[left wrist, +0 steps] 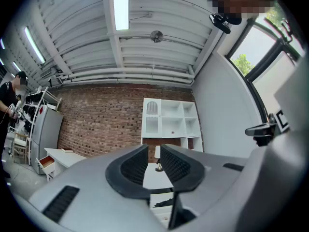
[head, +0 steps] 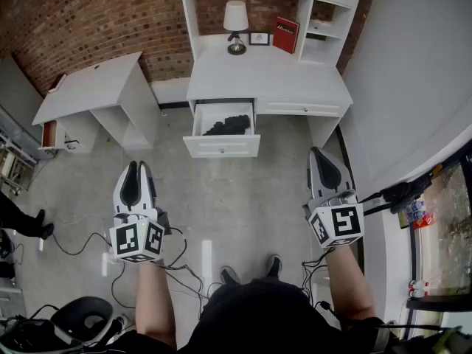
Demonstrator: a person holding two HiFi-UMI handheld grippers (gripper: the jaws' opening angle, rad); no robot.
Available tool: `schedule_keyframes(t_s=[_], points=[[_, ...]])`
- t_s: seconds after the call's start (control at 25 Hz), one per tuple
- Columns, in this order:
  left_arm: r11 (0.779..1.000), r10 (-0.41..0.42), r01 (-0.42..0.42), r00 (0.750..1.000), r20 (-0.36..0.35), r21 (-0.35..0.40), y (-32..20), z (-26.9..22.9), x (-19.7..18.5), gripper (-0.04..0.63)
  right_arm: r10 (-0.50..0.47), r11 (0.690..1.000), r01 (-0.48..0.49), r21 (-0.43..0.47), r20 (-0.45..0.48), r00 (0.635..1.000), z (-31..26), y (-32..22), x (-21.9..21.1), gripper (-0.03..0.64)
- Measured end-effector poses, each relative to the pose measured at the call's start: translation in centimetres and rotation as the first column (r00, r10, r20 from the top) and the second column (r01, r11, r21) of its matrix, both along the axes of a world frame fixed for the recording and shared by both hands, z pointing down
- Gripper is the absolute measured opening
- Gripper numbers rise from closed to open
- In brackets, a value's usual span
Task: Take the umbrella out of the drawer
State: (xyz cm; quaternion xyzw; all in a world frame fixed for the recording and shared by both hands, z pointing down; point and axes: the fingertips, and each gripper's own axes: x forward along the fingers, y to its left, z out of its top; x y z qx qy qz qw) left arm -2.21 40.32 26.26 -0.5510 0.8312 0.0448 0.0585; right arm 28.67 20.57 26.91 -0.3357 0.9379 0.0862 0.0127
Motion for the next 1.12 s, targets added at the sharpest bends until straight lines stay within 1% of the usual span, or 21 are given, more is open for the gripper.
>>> schedule_keyframes(t_s=[0.36, 0.52, 0.64, 0.68, 0.72, 0.8, 0.84, 1.0, 1.04, 1.12], points=[[1.000, 0.025, -0.025, 1.000, -0.003, 0.010, 0.8, -0.3, -2.0, 0.075, 0.022, 1.000, -0.022, 0.002, 0.001, 1.000, -0.4, 0.9, -1.8, 0.000], [0.998, 0.045, -0.041, 0.996, -0.073, 0.047, 1.9, -0.3, -3.3, 0.075, 0.064, 0.998, -0.063, -0.028, 0.023, 0.998, -0.2, 1.1, -2.4, 0.000], [0.995, 0.088, -0.083, 0.991, -0.099, 0.055, 2.3, -0.2, -3.4, 0.077, 0.102, 0.994, -0.100, -0.051, 0.036, 0.994, 0.0, 1.0, -2.7, 0.000], [0.993, 0.108, -0.103, 0.989, -0.103, 0.056, 2.3, -0.1, -3.4, 0.077, 0.110, 0.993, -0.109, -0.052, 0.029, 0.993, 0.1, 1.0, -2.9, 0.008], [0.991, 0.124, -0.118, 0.987, -0.105, 0.058, 2.4, 0.2, -3.4, 0.077, 0.114, 0.992, -0.113, -0.053, 0.020, 0.993, 0.2, 1.1, -3.1, 0.035], [0.990, 0.137, -0.130, 0.985, -0.108, 0.062, 2.5, 0.8, -3.7, 0.085, 0.107, 0.993, -0.107, -0.055, 0.001, 0.994, 0.5, 1.2, -3.8, 0.108], [0.990, 0.137, -0.131, 0.985, -0.109, 0.062, 2.4, 1.1, -3.9, 0.108, 0.100, 0.993, -0.100, -0.057, -0.004, 0.995, 0.6, 1.2, -4.1, 0.131], [0.990, 0.137, -0.134, 0.986, -0.096, 0.043, 1.0, 2.0, -4.9, 0.244, 0.070, 0.996, -0.070, -0.063, -0.002, 0.998, 1.0, -0.1, -5.4, 0.197], [0.990, 0.139, -0.136, 0.986, -0.095, 0.033, 0.5, 2.2, -5.2, 0.256, 0.059, 0.996, -0.059, -0.069, 0.002, 0.998, 1.3, -0.7, -5.8, 0.209], [0.991, 0.136, -0.135, 0.986, -0.095, 0.011, -0.3, 2.7, -5.8, 0.274, 0.033, 0.996, -0.032, -0.084, 0.018, 0.999, 1.9, -2.0, -7.1, 0.213]])
